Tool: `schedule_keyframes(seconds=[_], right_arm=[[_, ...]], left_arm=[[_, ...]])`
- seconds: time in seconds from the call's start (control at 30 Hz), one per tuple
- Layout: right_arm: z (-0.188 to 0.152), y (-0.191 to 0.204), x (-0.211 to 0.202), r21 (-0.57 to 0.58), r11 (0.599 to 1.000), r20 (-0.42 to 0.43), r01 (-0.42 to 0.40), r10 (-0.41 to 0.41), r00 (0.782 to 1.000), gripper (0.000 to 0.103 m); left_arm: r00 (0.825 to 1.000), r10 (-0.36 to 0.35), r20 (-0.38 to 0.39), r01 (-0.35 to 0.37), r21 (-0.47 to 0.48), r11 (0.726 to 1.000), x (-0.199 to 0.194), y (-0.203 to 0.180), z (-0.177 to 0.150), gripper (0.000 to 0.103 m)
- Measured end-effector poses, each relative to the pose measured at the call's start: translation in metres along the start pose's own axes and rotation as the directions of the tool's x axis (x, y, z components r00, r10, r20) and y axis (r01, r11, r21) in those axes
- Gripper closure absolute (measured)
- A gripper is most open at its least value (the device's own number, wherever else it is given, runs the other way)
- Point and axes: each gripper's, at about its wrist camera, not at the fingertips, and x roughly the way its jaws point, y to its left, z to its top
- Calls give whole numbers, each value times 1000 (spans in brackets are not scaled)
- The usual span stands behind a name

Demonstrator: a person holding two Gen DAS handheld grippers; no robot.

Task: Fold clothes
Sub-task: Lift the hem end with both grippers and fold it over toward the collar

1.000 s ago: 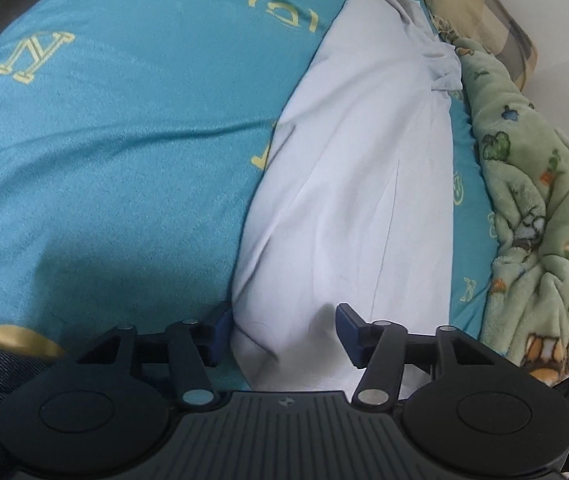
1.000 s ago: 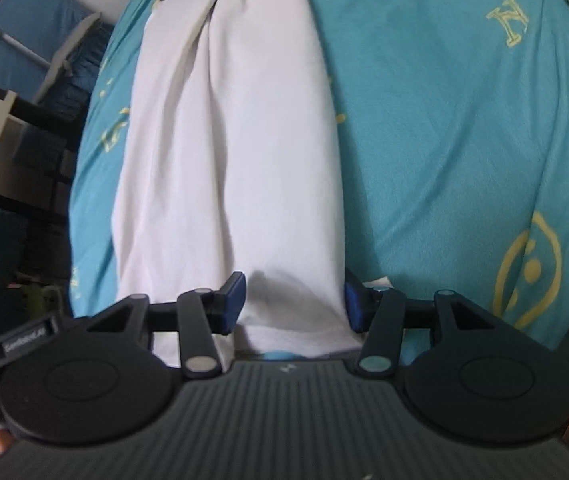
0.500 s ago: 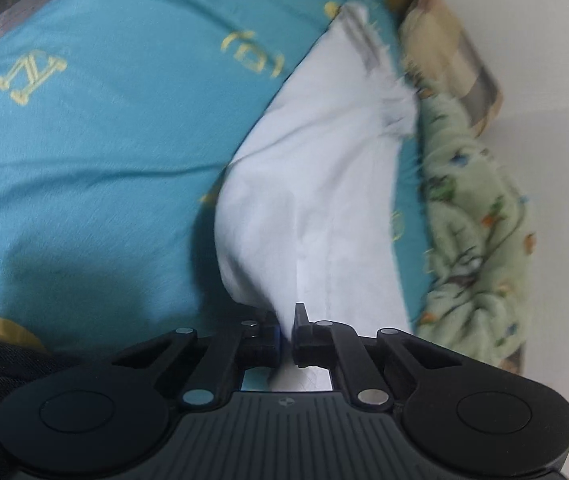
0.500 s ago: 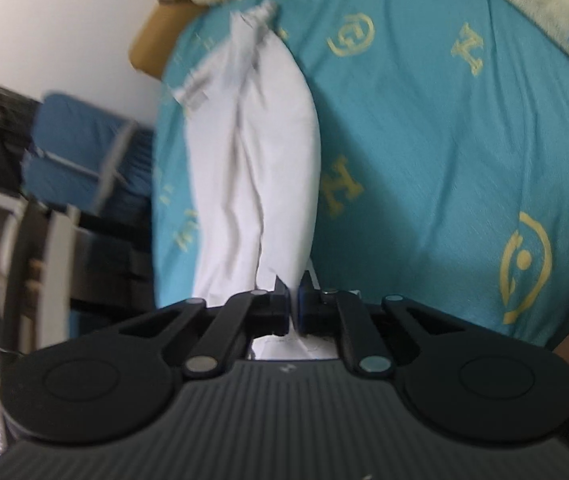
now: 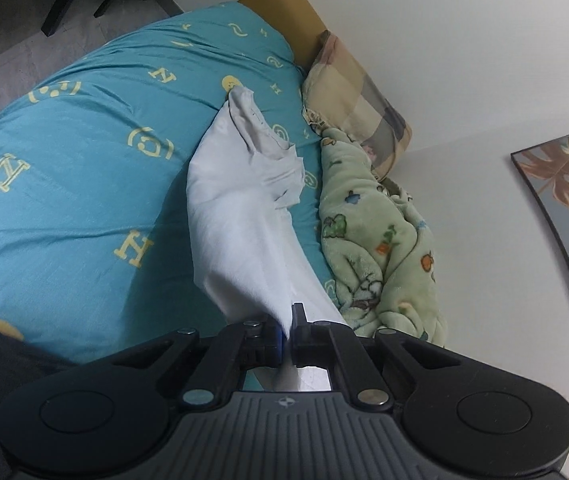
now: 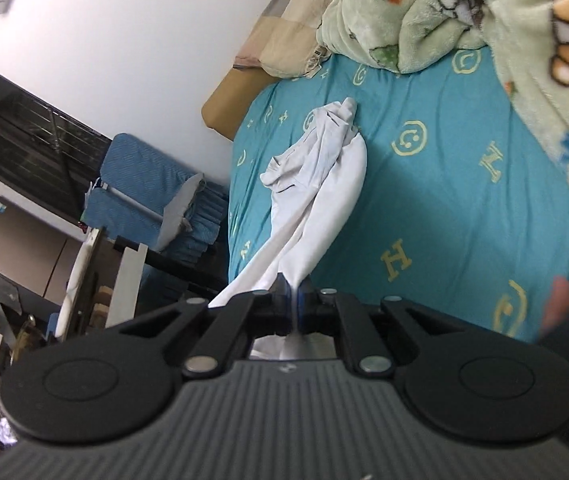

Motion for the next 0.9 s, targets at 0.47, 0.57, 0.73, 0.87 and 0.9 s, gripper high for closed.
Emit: schedule_keyframes(seconds=[0.47, 0.57, 0.73, 0.87, 0.9], right_arm=[[26, -28, 39, 44, 999, 12, 7, -7, 1000, 97], [54, -23, 76, -7, 999, 20, 35, -35, 999, 97], [94, -18, 142, -121, 991, 71, 60, -52, 996, 96], [116, -15, 199, -282, 955, 106, 97, -69, 992, 96], [120, -15, 214, -316, 942, 112, 111, -79, 991, 96]], left_arm=[[993, 120, 10, -121, 84, 989, 39, 1, 23, 99], [990, 127, 61, -134, 127, 983, 73, -8, 50, 99], [969, 169, 181, -215, 274, 938, 138, -31, 93, 99], [941, 200, 272, -295, 378, 877, 192, -38, 121, 99], [934, 203, 293, -312, 395, 864, 206, -37, 127, 99]])
